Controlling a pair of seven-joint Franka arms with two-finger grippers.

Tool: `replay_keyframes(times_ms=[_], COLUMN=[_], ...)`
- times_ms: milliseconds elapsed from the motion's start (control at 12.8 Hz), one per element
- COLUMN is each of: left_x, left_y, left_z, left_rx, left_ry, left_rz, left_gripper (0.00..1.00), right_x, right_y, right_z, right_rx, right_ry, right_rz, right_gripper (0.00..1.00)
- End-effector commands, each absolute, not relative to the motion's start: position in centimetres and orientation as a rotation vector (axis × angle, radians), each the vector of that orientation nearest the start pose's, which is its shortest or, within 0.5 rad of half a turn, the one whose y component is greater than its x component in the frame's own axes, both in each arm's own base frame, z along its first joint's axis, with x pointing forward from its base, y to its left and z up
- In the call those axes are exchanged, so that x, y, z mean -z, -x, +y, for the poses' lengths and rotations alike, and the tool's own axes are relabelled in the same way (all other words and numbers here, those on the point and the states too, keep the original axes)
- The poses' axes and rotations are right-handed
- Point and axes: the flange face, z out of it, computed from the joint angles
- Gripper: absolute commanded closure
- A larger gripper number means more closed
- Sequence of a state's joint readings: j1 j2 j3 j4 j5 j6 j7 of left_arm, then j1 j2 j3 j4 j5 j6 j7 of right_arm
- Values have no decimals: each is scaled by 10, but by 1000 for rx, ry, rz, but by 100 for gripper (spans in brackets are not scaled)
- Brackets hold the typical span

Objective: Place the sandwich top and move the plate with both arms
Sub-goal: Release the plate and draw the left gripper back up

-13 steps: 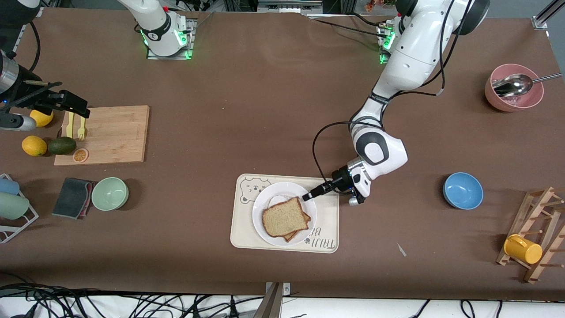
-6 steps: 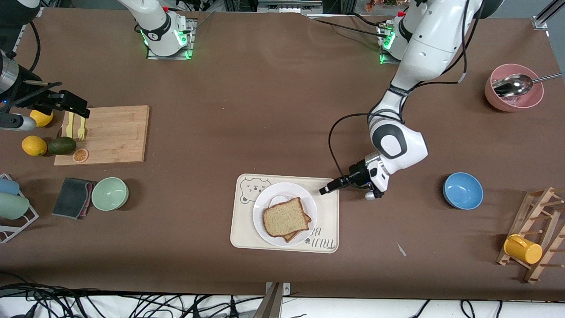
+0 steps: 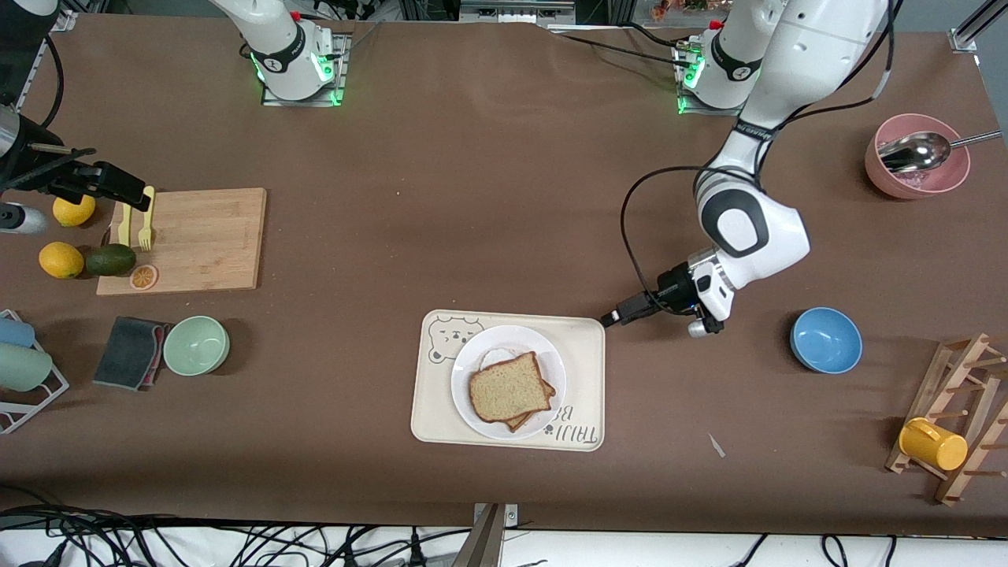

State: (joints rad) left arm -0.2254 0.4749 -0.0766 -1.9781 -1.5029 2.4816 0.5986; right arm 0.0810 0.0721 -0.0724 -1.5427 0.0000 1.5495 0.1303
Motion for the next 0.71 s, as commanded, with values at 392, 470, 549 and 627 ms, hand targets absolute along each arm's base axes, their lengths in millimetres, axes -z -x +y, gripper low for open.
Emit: replay_keyframes(times_ms=[392, 470, 549, 627], left_x=[-353, -368, -383, -397], left_y=[-568, -566, -561, -556], left_z=[-117, -107, -101, -96], left_rx=[-7, 2, 28, 56], left_ry=[-2507, -2566, -2628, -2699], left_rz=[207, 172, 145, 111], left_gripper=[0, 0, 0, 0], right_x=[-604, -604, -606, -605], right_y=[-575, -575, -573, -573], right_z=[7, 7, 8, 9], right_rx=[-78, -79, -81, -83], right_ry=[3141, 3140, 3141, 3142], right_rz=[241, 244, 241, 234], right_gripper=[0, 0, 0, 0])
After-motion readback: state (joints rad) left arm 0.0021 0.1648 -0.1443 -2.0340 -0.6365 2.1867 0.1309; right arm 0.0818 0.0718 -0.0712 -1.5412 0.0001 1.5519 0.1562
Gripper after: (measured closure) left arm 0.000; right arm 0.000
